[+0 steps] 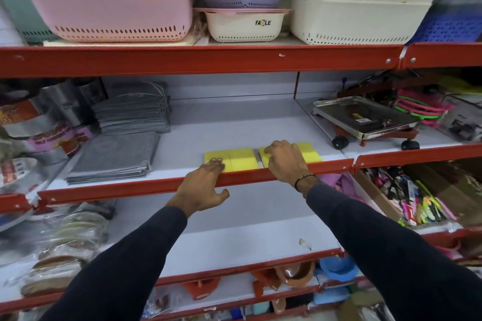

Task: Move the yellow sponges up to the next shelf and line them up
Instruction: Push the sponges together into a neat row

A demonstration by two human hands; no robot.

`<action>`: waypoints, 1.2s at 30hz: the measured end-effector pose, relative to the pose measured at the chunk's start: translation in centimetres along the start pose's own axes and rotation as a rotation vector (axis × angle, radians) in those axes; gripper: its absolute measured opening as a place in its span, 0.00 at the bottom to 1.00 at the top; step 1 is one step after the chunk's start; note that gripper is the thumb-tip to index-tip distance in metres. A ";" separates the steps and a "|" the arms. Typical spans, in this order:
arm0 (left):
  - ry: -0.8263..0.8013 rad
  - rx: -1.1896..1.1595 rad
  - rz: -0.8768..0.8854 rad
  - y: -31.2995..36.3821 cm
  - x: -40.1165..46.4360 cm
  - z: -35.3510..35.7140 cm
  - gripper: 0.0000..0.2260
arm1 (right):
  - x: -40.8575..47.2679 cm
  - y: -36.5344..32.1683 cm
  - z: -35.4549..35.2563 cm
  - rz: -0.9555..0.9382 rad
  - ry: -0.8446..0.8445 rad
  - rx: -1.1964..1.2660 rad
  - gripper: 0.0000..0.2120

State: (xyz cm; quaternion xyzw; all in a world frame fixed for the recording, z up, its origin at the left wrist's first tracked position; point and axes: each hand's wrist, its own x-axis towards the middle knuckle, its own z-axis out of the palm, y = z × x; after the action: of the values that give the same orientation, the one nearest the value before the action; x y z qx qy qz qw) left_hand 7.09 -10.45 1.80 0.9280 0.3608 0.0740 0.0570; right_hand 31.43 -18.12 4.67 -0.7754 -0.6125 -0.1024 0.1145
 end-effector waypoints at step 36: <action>-0.019 0.244 0.039 1.4 -0.1 2.8 0.50 | -4.2 1.2 2.0 0.214 -0.123 0.023 0.52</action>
State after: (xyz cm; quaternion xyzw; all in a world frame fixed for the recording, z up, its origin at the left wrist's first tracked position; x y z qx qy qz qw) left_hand 8.48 -11.71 -0.69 0.9355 0.3485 0.0216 -0.0543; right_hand 31.71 -21.72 1.45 -0.8398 -0.5332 -0.0347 0.0960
